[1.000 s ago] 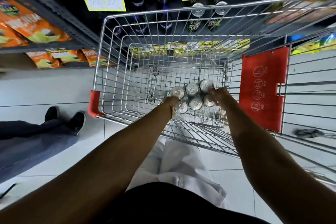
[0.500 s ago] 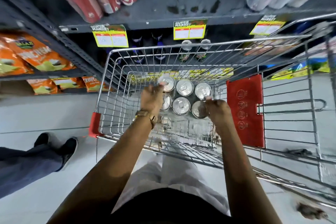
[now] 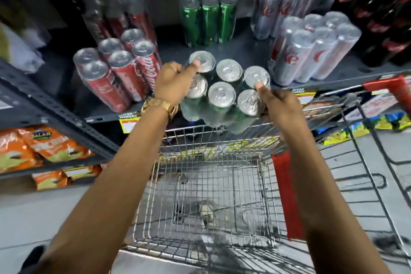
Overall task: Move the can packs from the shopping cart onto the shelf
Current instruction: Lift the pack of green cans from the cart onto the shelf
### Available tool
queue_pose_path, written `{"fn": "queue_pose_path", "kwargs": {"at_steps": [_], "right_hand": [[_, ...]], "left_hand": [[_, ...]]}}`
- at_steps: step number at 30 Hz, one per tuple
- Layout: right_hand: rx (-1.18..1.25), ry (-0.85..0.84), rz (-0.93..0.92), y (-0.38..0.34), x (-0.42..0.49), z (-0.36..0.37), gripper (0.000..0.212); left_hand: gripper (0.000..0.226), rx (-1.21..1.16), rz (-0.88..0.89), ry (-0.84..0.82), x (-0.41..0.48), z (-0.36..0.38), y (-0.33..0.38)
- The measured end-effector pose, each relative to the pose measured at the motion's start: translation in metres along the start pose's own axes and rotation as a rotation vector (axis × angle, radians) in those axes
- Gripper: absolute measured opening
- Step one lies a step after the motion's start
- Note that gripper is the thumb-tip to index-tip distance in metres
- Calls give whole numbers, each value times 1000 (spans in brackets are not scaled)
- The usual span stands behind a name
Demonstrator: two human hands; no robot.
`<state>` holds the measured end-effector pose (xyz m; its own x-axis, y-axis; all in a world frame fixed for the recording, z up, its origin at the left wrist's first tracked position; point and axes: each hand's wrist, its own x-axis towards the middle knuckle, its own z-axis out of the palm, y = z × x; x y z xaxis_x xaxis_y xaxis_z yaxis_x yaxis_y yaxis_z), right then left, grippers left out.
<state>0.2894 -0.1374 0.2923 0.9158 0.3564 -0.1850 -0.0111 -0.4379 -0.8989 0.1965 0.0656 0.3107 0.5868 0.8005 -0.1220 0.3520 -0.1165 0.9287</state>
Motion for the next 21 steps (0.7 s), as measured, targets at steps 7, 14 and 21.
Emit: {"fn": "queue_pose_path", "kwargs": {"at_steps": [7,14,21], "right_hand": [[-14,120,-84,-51,74,7,63],[-135,116,-44,-61,112,20,62],[-302,100,-85,-66,123,28,57]], "left_hand": [[57,119,111,6,68,18,38],[53,216,101,-19,100,30,40],[46,159,64,-56,114,32,22]]}}
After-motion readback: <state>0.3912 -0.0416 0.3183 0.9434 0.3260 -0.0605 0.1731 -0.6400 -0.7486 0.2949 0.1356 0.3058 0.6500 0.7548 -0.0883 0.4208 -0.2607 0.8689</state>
